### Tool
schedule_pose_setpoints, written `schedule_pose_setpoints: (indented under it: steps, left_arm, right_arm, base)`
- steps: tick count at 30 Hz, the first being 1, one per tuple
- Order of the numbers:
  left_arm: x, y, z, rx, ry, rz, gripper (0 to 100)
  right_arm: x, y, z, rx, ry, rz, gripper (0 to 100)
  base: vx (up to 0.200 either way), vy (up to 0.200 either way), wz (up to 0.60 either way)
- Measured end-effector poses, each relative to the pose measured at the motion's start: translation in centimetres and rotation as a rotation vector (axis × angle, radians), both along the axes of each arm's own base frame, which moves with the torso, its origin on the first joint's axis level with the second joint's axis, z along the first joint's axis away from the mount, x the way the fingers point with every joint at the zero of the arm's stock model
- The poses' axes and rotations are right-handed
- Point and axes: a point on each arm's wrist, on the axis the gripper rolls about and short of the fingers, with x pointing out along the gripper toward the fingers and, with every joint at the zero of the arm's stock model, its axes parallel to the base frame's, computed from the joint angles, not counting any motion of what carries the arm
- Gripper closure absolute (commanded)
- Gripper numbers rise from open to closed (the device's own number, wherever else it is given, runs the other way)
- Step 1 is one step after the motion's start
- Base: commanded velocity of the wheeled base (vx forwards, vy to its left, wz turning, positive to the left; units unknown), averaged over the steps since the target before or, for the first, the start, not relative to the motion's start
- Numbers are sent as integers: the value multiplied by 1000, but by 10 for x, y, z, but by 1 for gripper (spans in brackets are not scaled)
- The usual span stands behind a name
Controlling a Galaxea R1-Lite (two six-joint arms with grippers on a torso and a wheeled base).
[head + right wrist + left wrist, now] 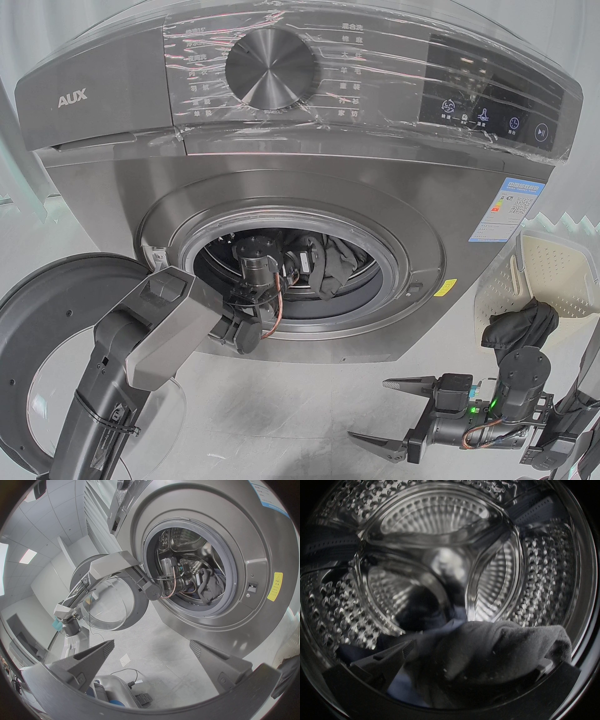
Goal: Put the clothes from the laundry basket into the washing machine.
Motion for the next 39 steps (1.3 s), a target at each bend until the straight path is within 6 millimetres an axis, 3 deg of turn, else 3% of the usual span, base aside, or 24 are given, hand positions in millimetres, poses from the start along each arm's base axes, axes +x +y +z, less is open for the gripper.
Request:
schedule_pose_setpoints:
  steps: [7, 23, 33, 39]
  left_arm:
    - [-34, 10, -24, 112, 151, -54, 0]
    - [-102, 17, -8, 259, 207, -305, 0]
    - [-108, 14, 6, 237, 144, -349, 0]
    - [-119, 8, 12, 215, 115, -468, 0]
  right_arm:
    - [0, 0, -1, -3, 3, 0, 0]
    - [0, 0, -2, -4, 7, 0, 0]
    - [0, 0, -2, -4, 7, 0, 0]
    - [1, 0, -2, -3, 6, -1, 0]
  base:
    - [0, 0, 0]
    - [0, 0, 0]
    - [0, 0, 0]
    - [0, 0, 0]
